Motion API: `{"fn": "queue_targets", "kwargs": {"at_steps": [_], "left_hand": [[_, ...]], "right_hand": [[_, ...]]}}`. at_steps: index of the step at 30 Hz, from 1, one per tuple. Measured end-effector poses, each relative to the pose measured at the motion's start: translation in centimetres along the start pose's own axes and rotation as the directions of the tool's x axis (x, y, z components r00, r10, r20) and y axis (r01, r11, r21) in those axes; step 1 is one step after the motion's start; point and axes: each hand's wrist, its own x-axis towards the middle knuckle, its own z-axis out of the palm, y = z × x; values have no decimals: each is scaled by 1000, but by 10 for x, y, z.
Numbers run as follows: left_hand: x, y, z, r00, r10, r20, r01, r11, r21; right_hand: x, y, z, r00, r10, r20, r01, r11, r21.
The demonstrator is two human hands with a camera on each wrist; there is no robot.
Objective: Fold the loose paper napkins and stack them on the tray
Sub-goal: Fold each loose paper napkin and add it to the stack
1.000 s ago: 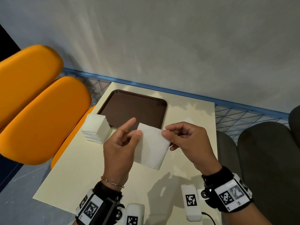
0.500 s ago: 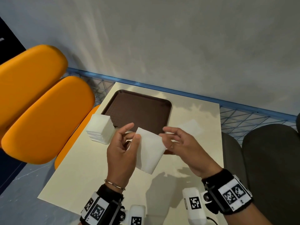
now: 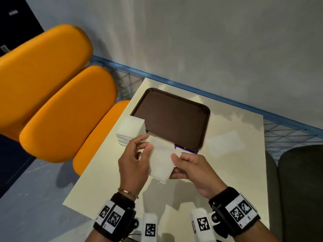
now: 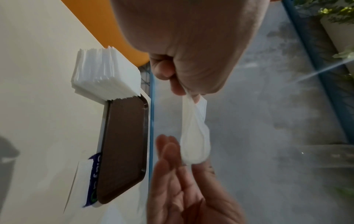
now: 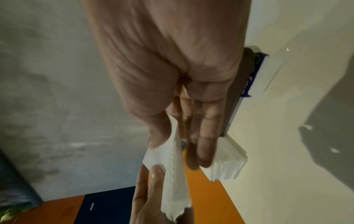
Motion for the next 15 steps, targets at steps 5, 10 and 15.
{"fn": "queue_targets", "kwargs": {"at_steps": [5,10,15], "left_hand": [[43,-15,-32,1000,8,10,-8,1000,21],[78,-32,-56,999,21,30,-22,1000,23],[105,-50,-76,997,5,73,-7,1000,29]], "right_hand": [[20,-5,47,995,57,76,-48,992,-120],[44,-10,83,977,116,178,-99,990,-100],[67,-5,106,967,151,206,-116,978,-173]]}}
